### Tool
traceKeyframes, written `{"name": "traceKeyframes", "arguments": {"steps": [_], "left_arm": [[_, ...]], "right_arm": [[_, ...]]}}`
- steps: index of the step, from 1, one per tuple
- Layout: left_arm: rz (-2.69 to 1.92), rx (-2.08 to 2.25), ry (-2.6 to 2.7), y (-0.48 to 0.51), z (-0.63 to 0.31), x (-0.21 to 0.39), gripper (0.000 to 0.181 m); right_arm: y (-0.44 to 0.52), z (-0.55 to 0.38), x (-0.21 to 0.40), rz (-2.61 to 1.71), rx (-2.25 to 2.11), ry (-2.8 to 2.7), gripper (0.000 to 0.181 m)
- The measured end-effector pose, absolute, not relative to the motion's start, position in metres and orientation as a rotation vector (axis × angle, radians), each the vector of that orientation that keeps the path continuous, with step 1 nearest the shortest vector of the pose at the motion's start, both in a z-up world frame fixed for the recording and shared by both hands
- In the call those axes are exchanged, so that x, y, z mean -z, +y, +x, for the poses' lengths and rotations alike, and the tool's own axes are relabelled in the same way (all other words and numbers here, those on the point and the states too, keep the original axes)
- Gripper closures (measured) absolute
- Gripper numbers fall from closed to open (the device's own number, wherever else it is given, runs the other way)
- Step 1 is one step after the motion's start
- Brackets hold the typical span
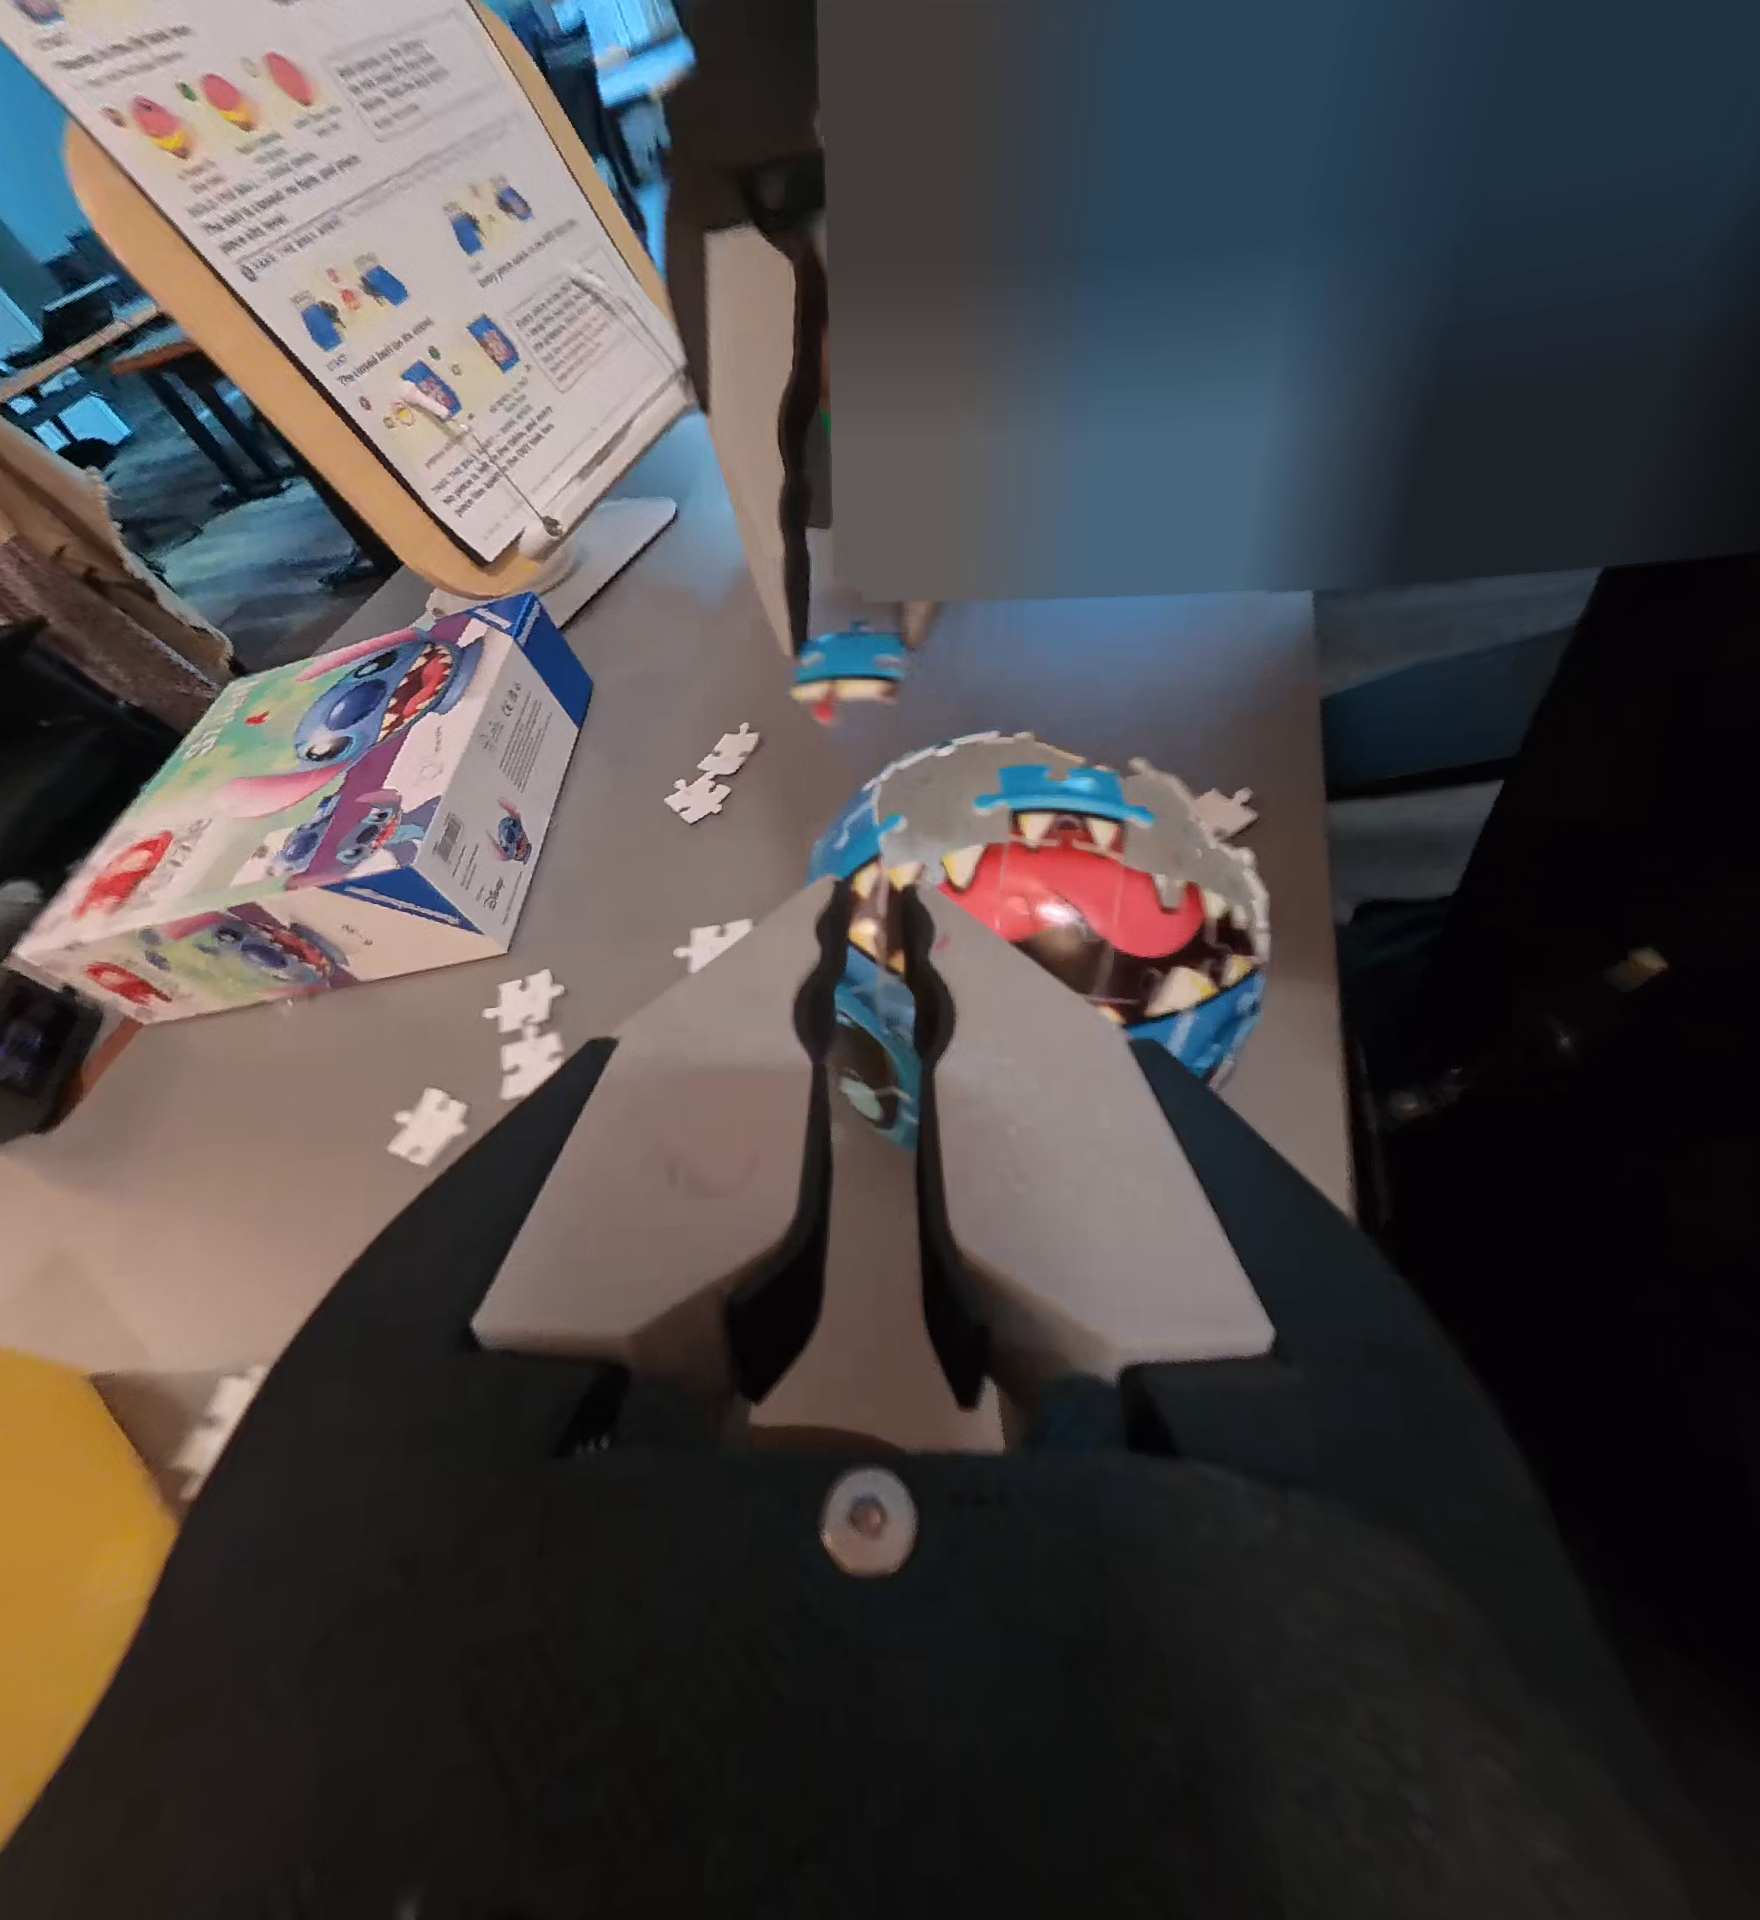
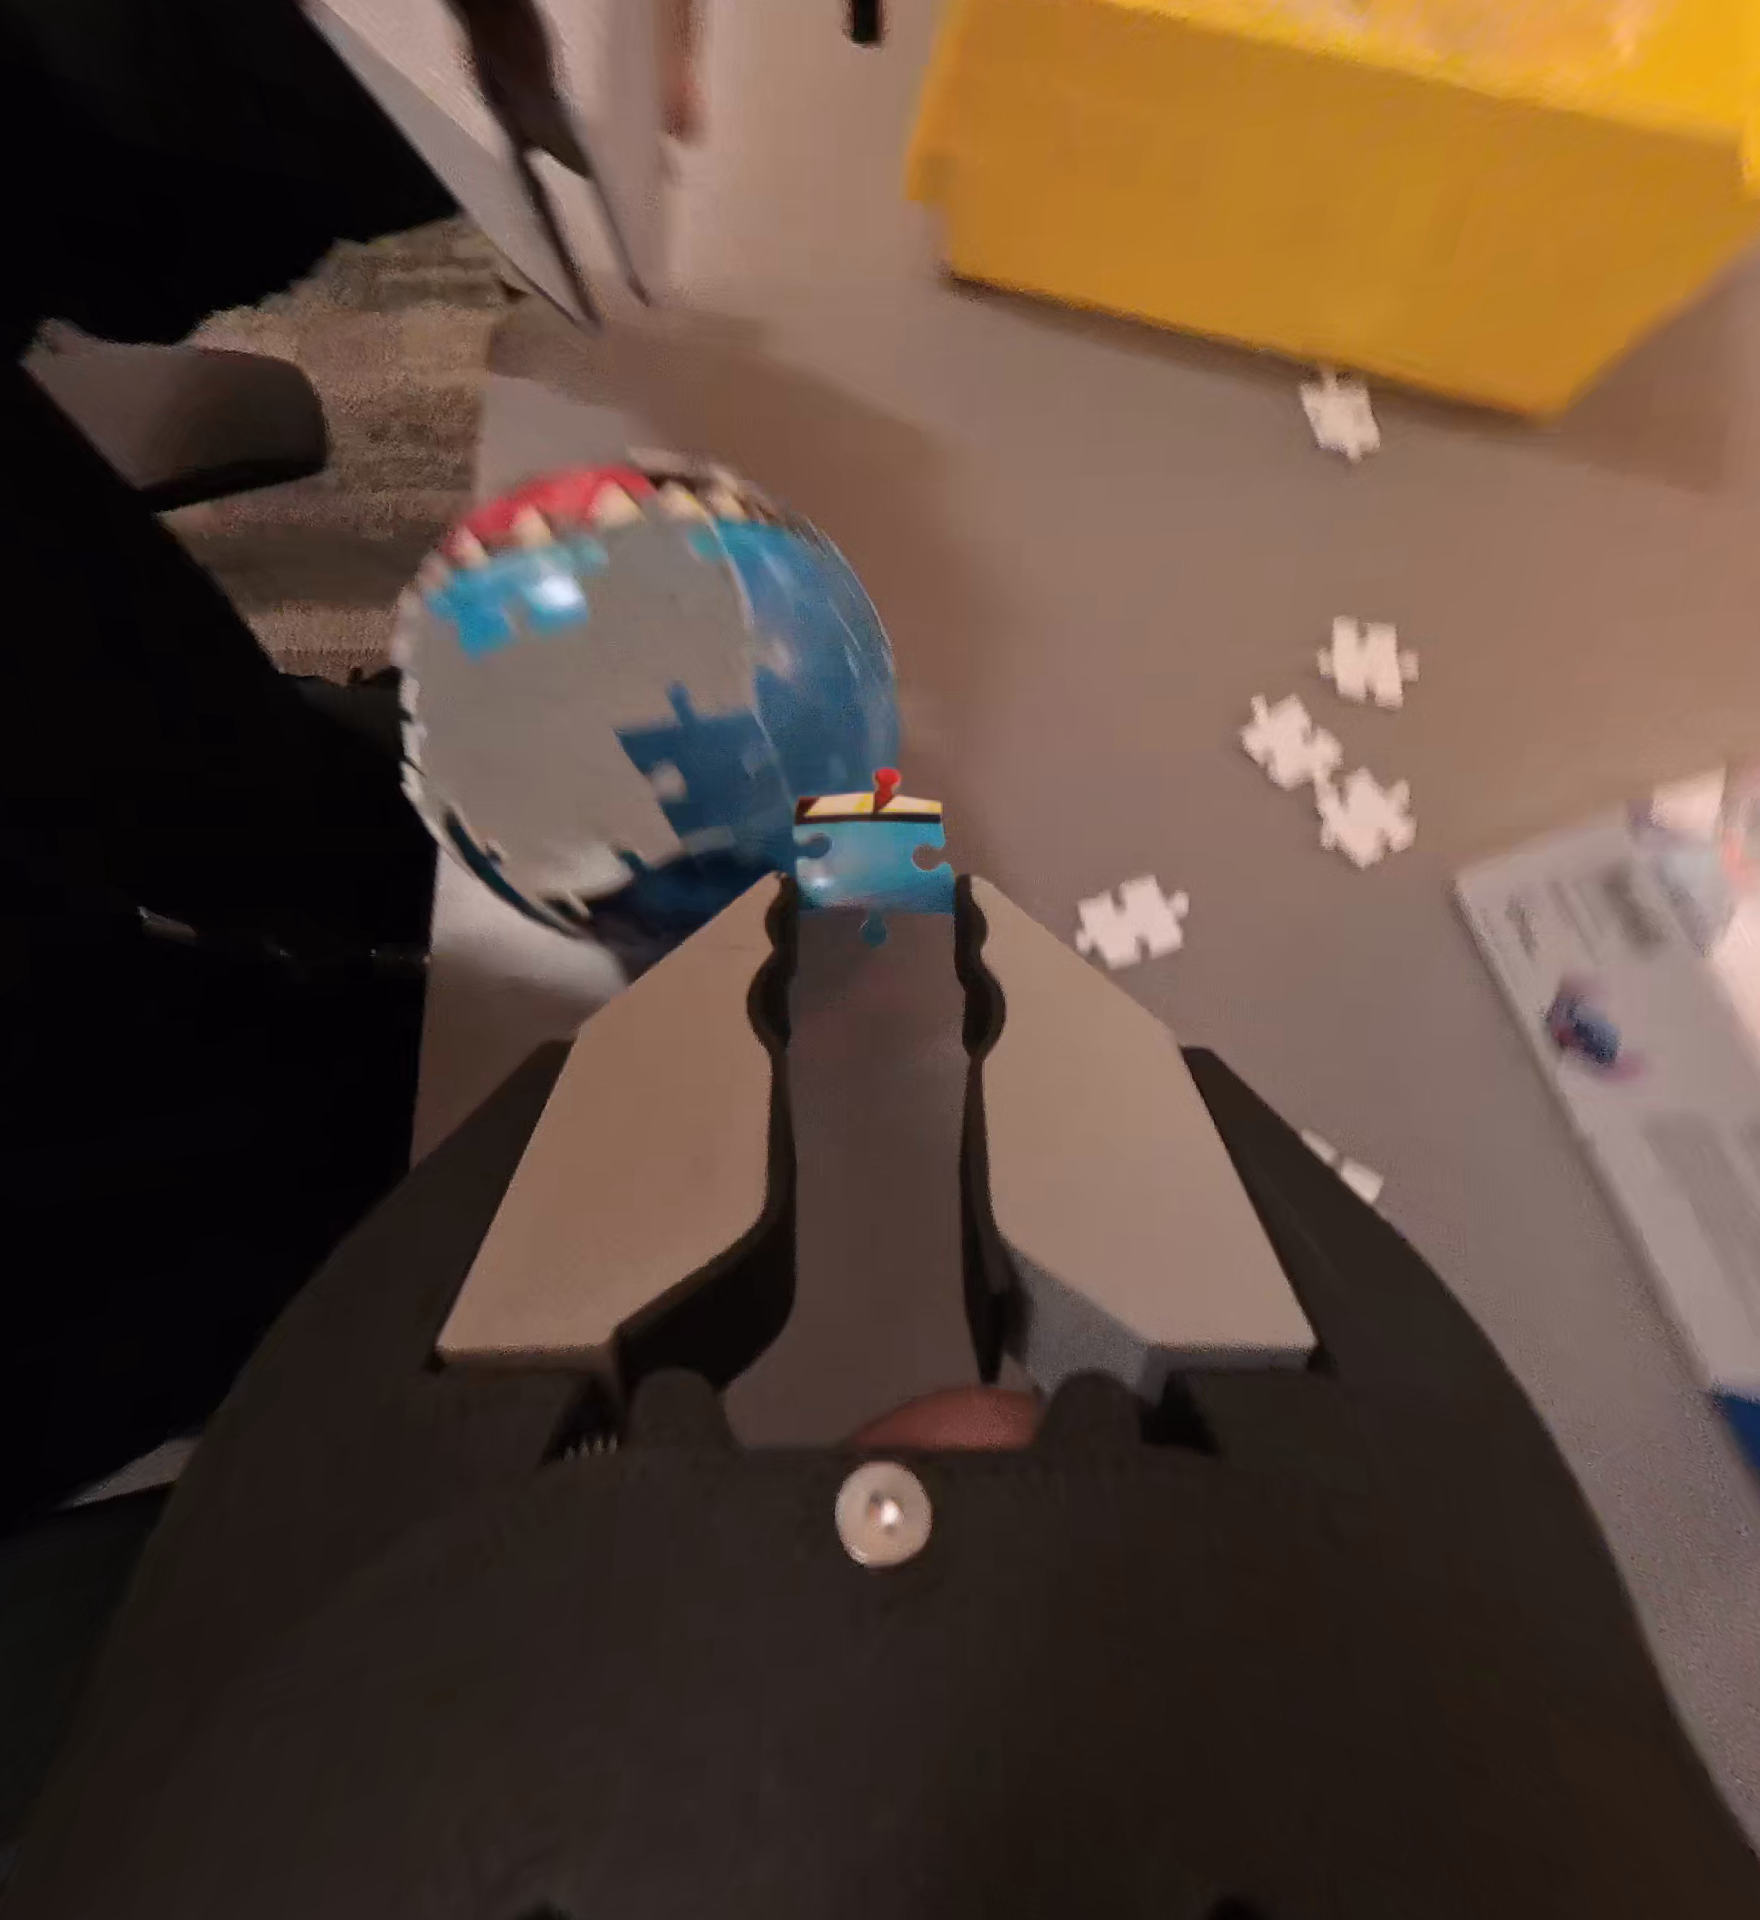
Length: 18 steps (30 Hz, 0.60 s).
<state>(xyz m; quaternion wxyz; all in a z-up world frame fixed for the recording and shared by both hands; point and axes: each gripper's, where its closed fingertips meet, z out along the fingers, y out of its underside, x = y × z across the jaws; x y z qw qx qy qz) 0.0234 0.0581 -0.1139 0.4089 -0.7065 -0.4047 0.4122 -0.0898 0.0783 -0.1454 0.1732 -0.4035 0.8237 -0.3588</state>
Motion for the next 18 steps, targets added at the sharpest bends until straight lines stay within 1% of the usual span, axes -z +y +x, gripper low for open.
{"name": "traceKeyframes", "arguments": {"steps": [4,7,15,18], "left_arm": [[-1.690,-0.997,-1.039,0.067,0.034,0.120,0.175],[-1.699,-1.011,-1.057,0.074,0.033,0.127,0.173],[-1.712,-1.095,-1.070,0.080,0.024,0.129,0.172],[-1.660,-1.110,-1.063,0.083,0.021,0.121,0.171]], "right_arm": [[0.090,-0.135,0.199,-0.906,0.969,2.421,0.154],[0.094,-0.153,0.224,-0.766,0.933,2.486,0.153],[0.096,-0.156,0.246,-0.827,0.916,2.576,0.153],[0.095,-0.162,0.245,-0.835,0.948,2.628,0.147]]}}
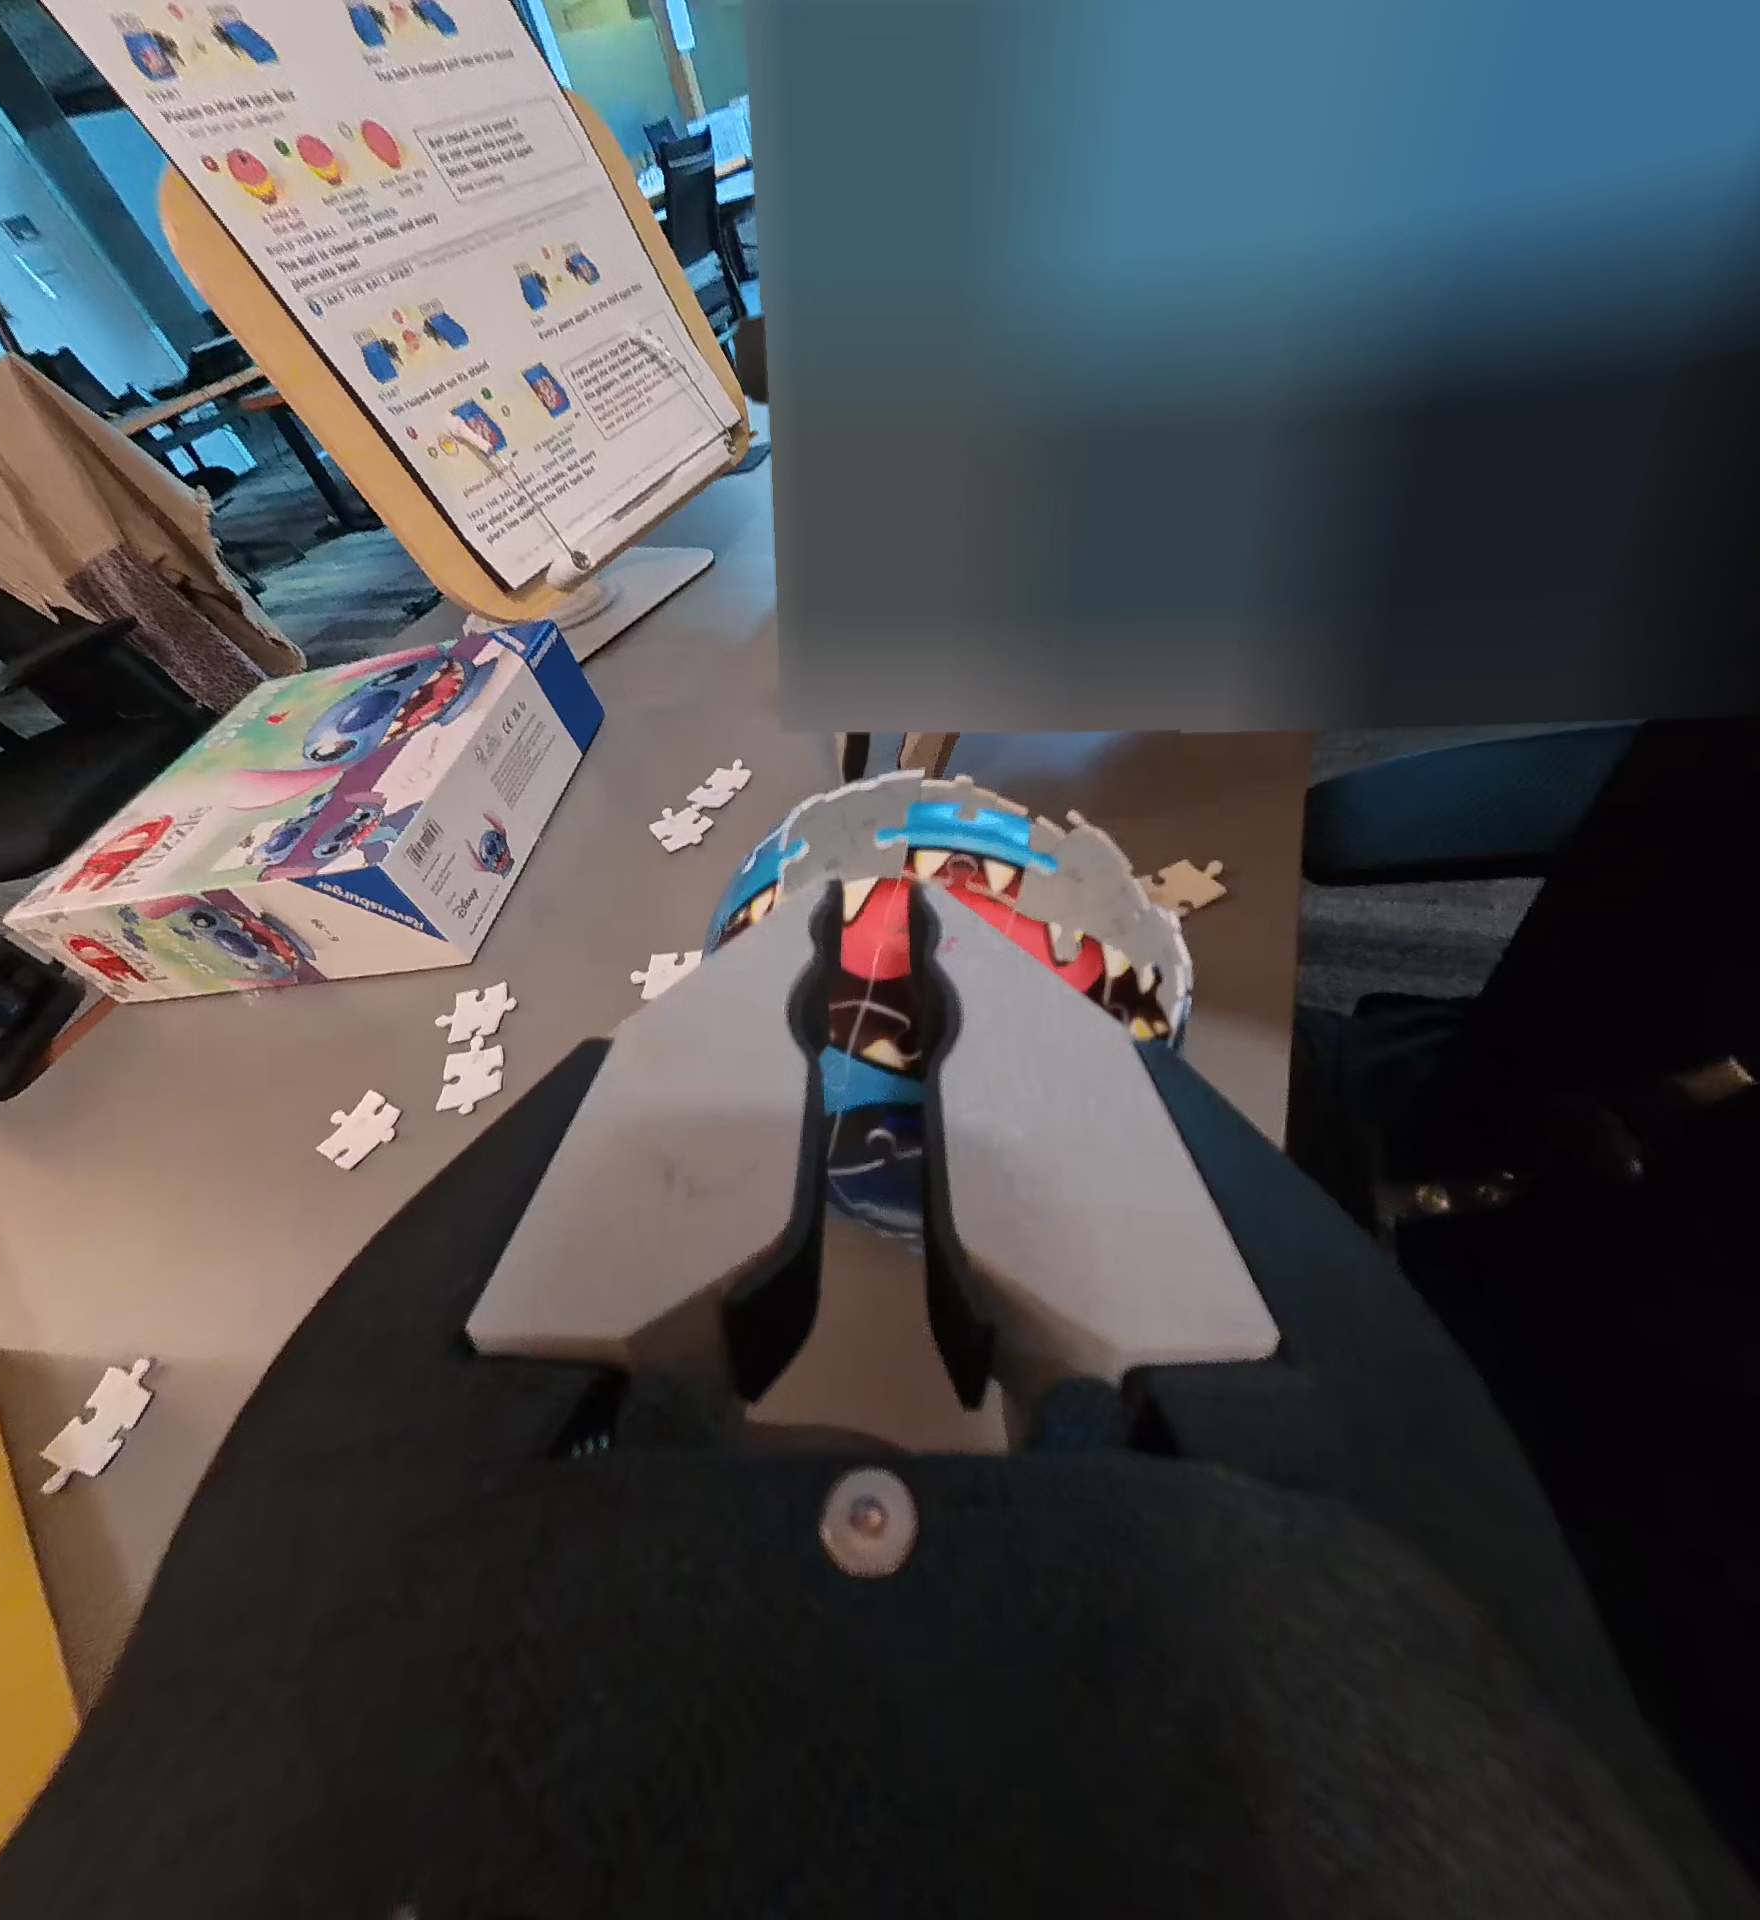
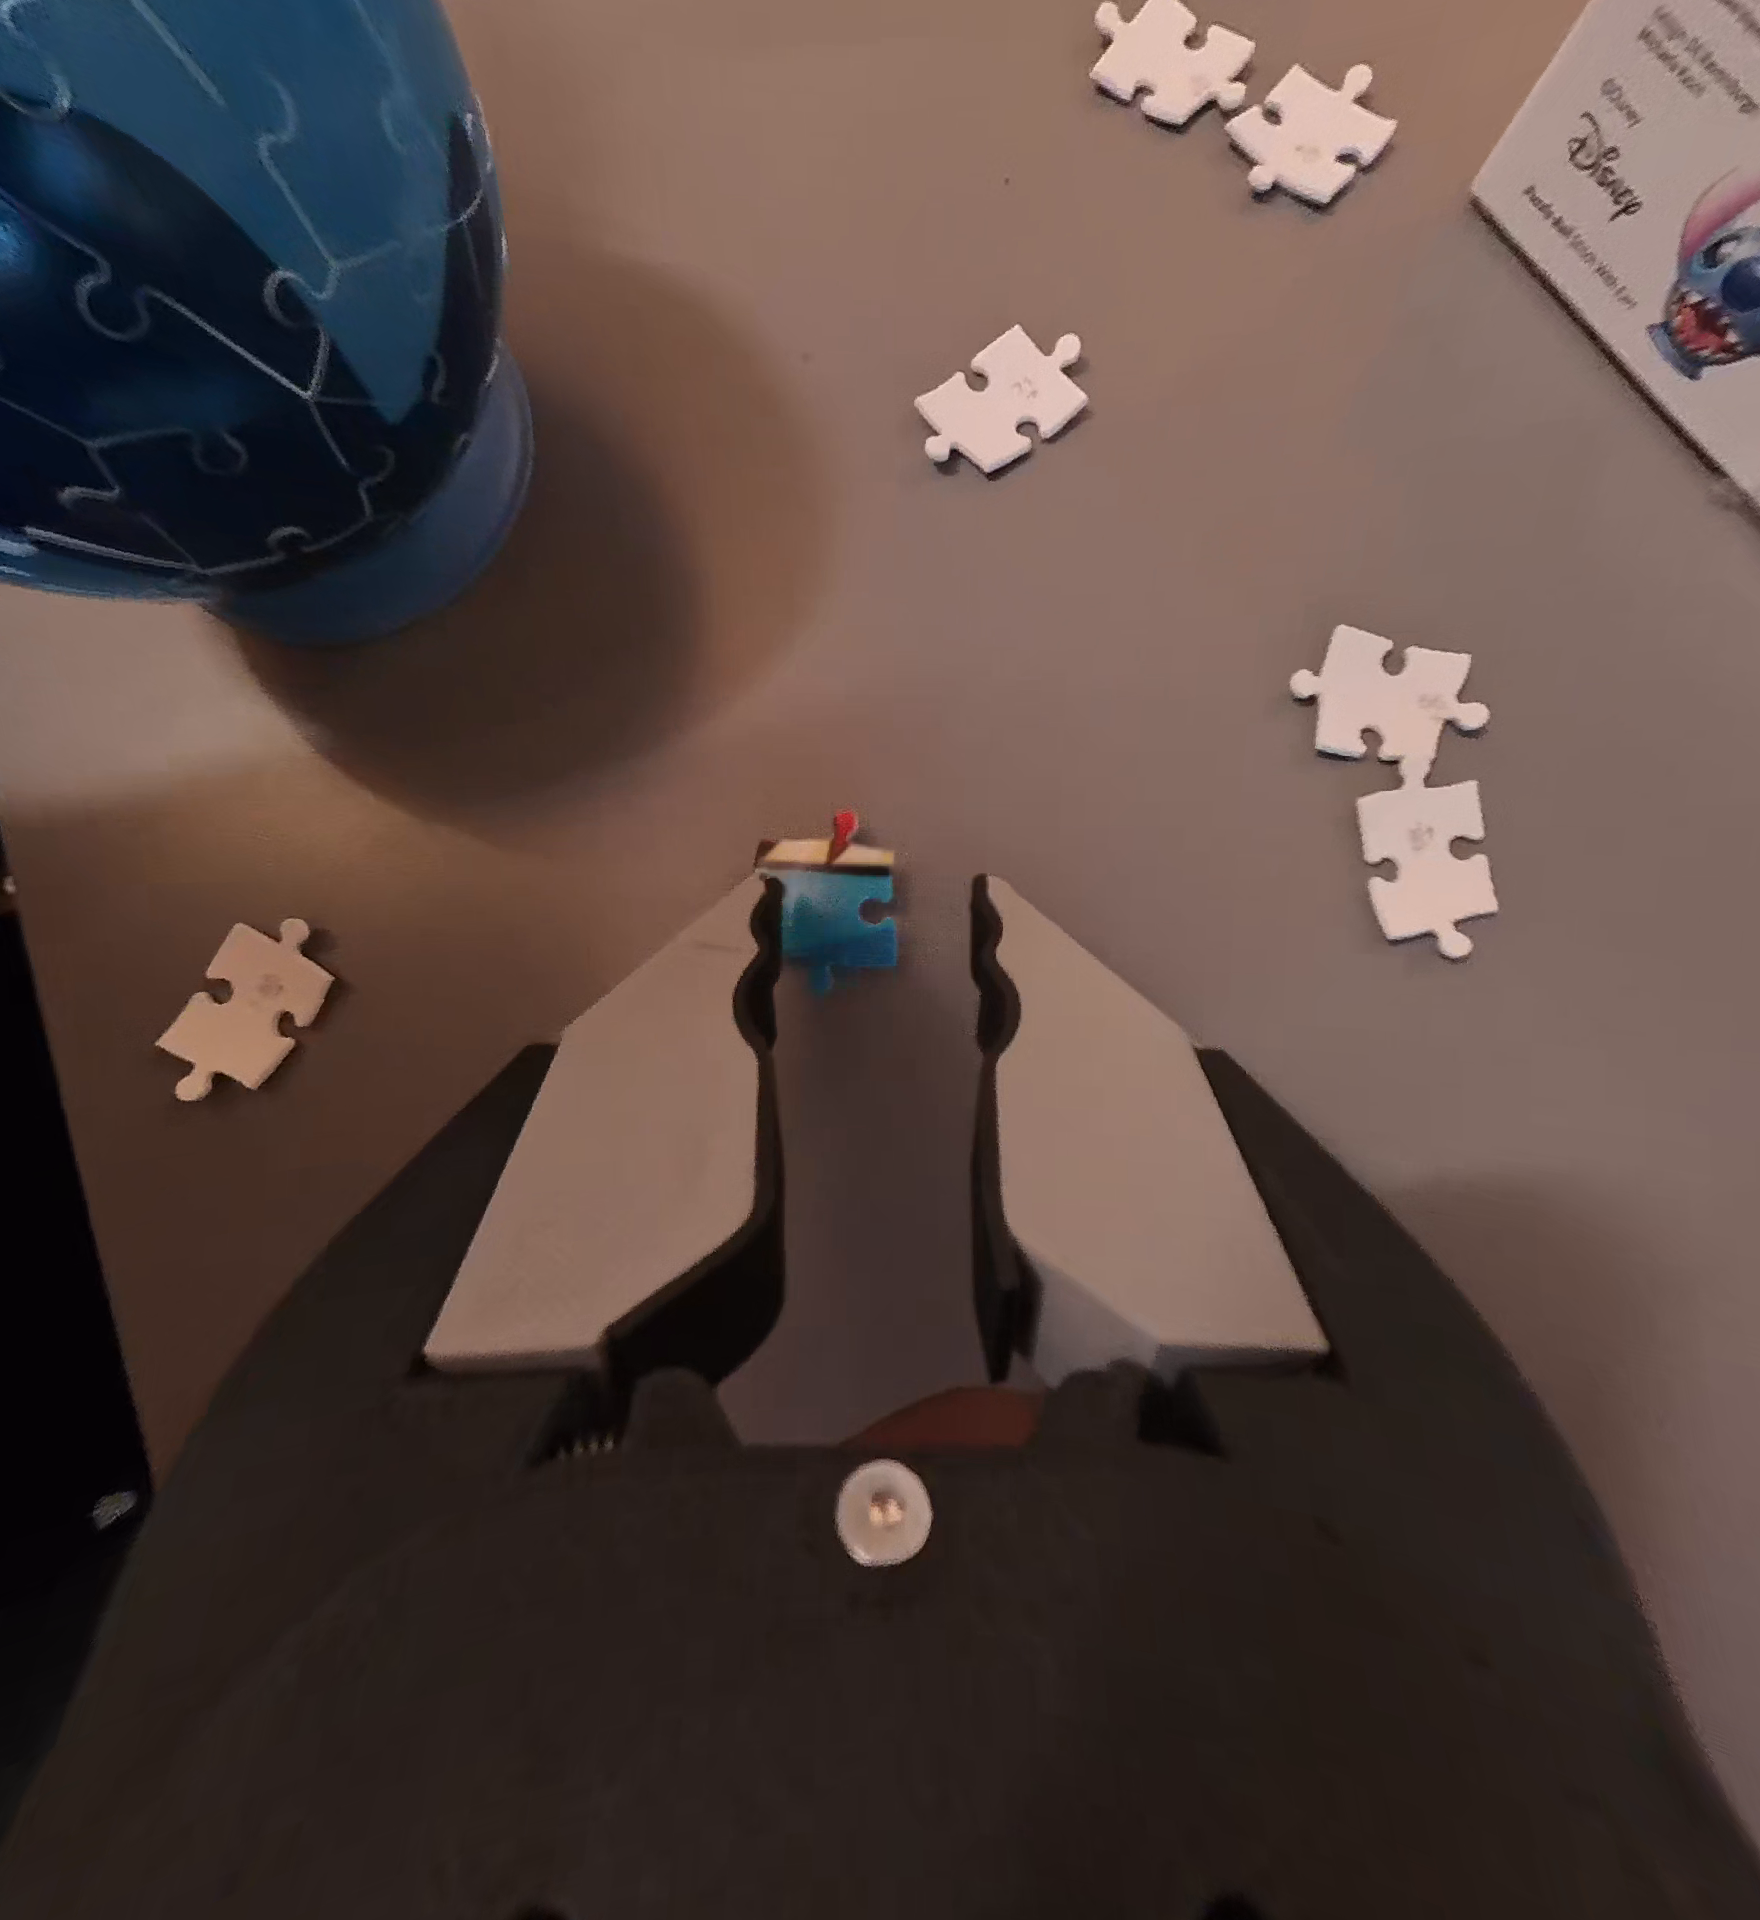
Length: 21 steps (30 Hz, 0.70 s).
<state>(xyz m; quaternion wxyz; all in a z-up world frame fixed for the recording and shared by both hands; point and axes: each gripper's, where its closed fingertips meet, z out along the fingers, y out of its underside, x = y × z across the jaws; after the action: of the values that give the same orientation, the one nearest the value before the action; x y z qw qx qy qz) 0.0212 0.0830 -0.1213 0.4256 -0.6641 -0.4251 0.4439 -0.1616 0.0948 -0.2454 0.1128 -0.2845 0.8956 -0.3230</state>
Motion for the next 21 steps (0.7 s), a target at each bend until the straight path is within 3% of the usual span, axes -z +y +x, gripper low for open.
{"name": "traceKeyframes", "arguments": {"steps": [7,21], "left_arm": [[-1.695,-1.106,-1.010,0.098,0.017,0.116,0.171],[-1.782,-1.099,-1.018,0.094,0.010,0.129,0.171]], "right_arm": [[0.103,-0.148,0.200,-0.859,1.157,2.548,0.145],[0.111,-0.014,0.133,-1.331,1.371,2.155,0.144]]}}
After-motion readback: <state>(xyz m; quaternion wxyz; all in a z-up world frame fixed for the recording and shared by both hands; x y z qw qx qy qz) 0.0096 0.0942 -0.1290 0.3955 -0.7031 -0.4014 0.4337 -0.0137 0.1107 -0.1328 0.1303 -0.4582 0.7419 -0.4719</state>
